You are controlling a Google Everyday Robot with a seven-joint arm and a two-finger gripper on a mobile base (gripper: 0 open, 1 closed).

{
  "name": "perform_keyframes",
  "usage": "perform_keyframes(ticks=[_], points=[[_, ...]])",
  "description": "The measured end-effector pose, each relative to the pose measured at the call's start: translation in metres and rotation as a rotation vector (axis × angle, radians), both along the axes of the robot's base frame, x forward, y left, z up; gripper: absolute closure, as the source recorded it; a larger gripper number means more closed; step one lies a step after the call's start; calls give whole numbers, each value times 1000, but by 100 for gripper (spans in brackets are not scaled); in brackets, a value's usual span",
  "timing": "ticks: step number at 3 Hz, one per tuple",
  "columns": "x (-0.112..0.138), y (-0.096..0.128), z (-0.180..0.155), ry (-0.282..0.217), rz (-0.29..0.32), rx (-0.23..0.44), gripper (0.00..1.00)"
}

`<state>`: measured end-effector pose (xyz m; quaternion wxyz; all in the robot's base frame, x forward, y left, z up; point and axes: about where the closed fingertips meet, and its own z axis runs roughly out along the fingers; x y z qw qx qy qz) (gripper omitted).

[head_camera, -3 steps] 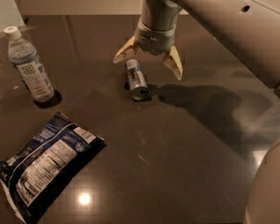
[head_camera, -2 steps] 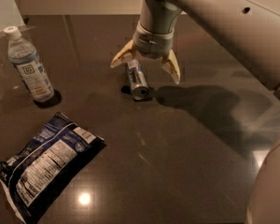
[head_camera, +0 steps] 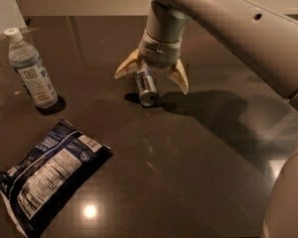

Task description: Place redbull can upright

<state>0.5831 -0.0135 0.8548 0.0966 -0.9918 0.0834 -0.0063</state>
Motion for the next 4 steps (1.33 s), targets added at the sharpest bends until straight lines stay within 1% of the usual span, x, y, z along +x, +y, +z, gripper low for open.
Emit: perform_keyframes(ticks=[1,2,3,4], points=[[2,3,-7,-17,28,-21,0],[4,3,-12,-43,66,-55,18],[4,1,-15,-57,90,-83,41],[6,-1,-14,-60,95,-96,64]])
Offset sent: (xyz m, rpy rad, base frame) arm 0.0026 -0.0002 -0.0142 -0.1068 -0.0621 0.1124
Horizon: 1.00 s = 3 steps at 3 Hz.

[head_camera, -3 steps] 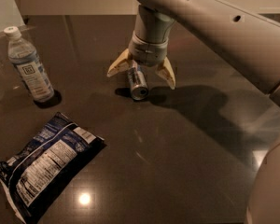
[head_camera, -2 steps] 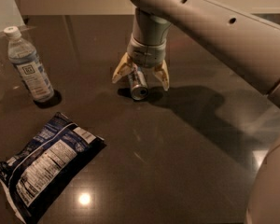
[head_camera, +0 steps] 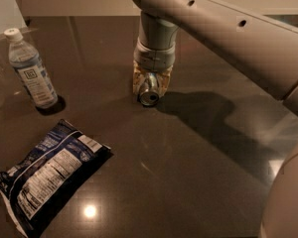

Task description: Place redbull can upright

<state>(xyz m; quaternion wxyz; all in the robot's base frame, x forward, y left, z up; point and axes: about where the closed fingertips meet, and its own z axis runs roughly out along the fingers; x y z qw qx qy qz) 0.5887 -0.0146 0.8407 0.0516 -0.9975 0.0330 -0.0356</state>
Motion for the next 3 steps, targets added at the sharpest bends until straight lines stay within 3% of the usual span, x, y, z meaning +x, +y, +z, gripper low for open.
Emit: perform_keyframes(ticks=[1,2,3], points=[[-1,-1,13,43,-60,49,87],[-1,3,46,114,-204,175,100],[-4,8,80,203,-385,309,100]])
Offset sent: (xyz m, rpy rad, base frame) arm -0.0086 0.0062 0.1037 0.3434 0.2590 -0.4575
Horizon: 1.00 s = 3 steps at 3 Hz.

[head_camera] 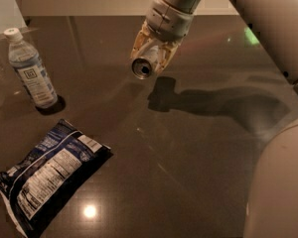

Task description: Place redbull can upright

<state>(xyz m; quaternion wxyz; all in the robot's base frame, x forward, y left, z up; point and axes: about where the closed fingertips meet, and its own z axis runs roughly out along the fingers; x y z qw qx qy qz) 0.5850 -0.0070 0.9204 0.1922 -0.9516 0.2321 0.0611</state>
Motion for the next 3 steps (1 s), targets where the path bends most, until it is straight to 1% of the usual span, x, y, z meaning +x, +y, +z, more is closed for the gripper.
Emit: perform_keyframes(ticks=[1,2,3], points=[[-10,6,17,115,-154,80,100],[-20,7,26,239,-316,129,100],[-32,1,36,382,-496,184,100]])
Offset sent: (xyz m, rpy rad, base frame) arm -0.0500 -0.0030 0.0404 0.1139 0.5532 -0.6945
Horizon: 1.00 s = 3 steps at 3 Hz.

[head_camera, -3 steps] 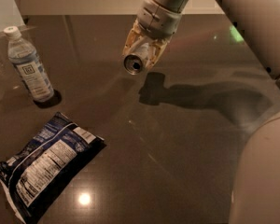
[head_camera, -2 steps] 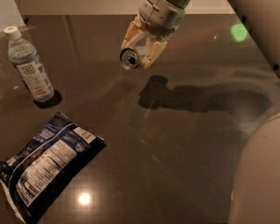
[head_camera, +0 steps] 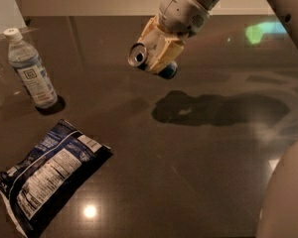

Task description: Place redbull can upright

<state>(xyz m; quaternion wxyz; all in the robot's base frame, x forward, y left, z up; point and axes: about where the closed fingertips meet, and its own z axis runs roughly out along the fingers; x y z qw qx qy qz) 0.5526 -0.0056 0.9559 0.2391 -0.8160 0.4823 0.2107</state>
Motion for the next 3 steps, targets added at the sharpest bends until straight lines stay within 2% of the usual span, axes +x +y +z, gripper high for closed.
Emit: perform_keyframes(ticks=[1,2,3], points=[[-15,-4,3,178,-142,76,100],[-27,-4,3,339,-228,187,100],[-37,-3,3,463,-247,311,100]])
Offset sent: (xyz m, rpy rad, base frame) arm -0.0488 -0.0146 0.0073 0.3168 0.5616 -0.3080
